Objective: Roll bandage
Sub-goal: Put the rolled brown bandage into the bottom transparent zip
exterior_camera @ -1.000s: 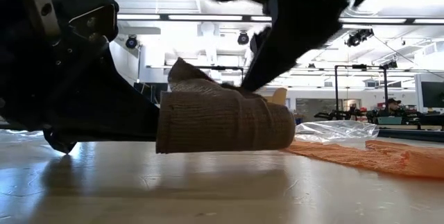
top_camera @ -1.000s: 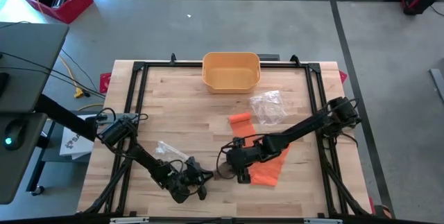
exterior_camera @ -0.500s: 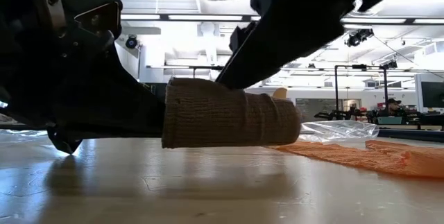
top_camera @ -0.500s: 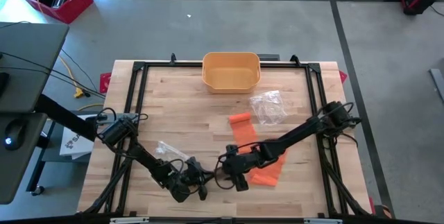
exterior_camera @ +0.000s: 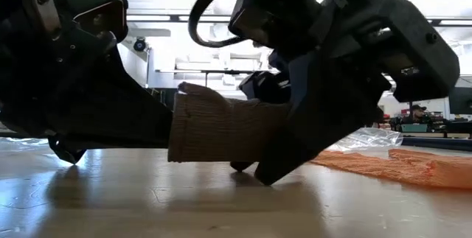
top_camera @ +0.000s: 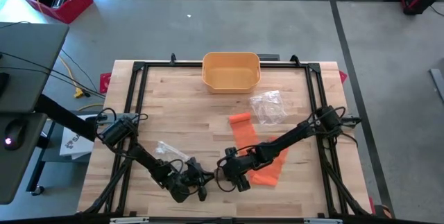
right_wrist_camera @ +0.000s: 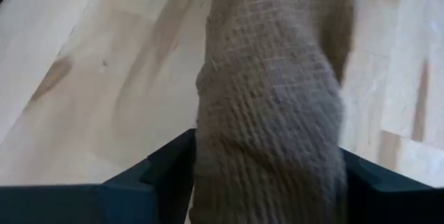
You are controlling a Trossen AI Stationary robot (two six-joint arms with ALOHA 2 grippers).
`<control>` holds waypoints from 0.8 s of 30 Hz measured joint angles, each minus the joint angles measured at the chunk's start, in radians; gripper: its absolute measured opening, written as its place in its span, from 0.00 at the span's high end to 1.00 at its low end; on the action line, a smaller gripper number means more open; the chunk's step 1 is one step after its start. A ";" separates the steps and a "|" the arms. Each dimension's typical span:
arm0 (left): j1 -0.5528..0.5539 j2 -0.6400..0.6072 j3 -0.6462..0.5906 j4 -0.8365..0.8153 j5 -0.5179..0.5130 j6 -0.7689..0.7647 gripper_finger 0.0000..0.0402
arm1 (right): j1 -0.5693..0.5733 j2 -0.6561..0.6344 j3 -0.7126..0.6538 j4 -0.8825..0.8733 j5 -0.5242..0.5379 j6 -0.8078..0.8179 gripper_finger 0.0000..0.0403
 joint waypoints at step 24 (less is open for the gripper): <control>-0.007 -0.343 0.001 -0.710 0.369 -0.205 0.70 | 0.038 -0.090 -0.003 -0.275 0.195 0.160 0.88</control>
